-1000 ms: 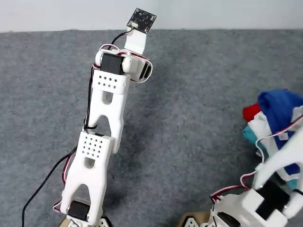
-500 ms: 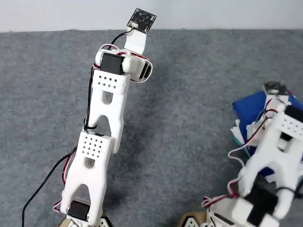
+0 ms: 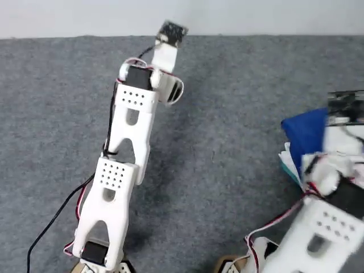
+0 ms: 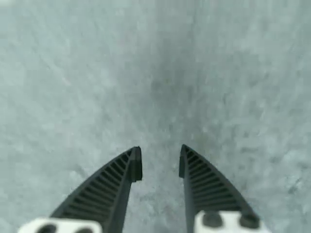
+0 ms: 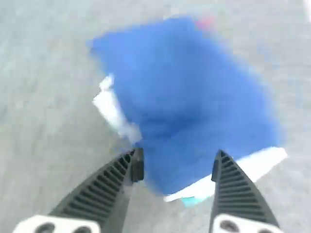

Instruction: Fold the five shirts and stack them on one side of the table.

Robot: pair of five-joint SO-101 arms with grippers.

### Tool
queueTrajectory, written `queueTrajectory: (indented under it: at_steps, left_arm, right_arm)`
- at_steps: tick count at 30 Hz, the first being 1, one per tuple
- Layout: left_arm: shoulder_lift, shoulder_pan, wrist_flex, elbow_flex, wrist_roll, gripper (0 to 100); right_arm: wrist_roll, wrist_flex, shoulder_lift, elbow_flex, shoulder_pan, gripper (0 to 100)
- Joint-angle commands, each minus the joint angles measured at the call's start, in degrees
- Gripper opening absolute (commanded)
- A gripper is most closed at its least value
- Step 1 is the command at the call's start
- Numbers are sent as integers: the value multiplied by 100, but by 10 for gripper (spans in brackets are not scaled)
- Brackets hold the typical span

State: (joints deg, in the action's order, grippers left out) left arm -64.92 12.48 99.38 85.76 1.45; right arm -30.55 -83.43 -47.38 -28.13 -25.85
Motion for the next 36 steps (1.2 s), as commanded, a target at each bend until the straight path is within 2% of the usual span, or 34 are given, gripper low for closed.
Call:
queueTrajectory:
  at_steps: [1, 5, 10, 17, 20, 26, 30, 36]
  left_arm:
    - [18, 185, 132, -558, 35, 133]
    - [105, 193, 141, -1103, 26, 133]
    - [1459, 123, 141, -2273, 26, 133]
    - [4677, 132, 114, -5991, 62, 133]
    - [5609, -44, -141, -7679, 70, 136]
    - [5916, -360, -1354, -10501, 44, 133]
    - [5873, -378, -1609, -11099, 62, 133]
    - [5873, -378, -1618, -11389, 62, 133]
  right_arm:
    - [-519, -347, -101, -607, 963, 223]
    - [-791, -409, -101, -1327, 1903, 223]
    - [-791, -391, -101, -1811, 2123, 223]
    - [-791, -382, -101, -2154, 2132, 223]
    - [-791, -356, -84, -2171, 2132, 223]
    - [-800, 479, -75, -3147, 2158, 223]
    - [-800, 901, -75, -3859, 2132, 223]
    - [-800, 954, -57, -3965, 2149, 223]
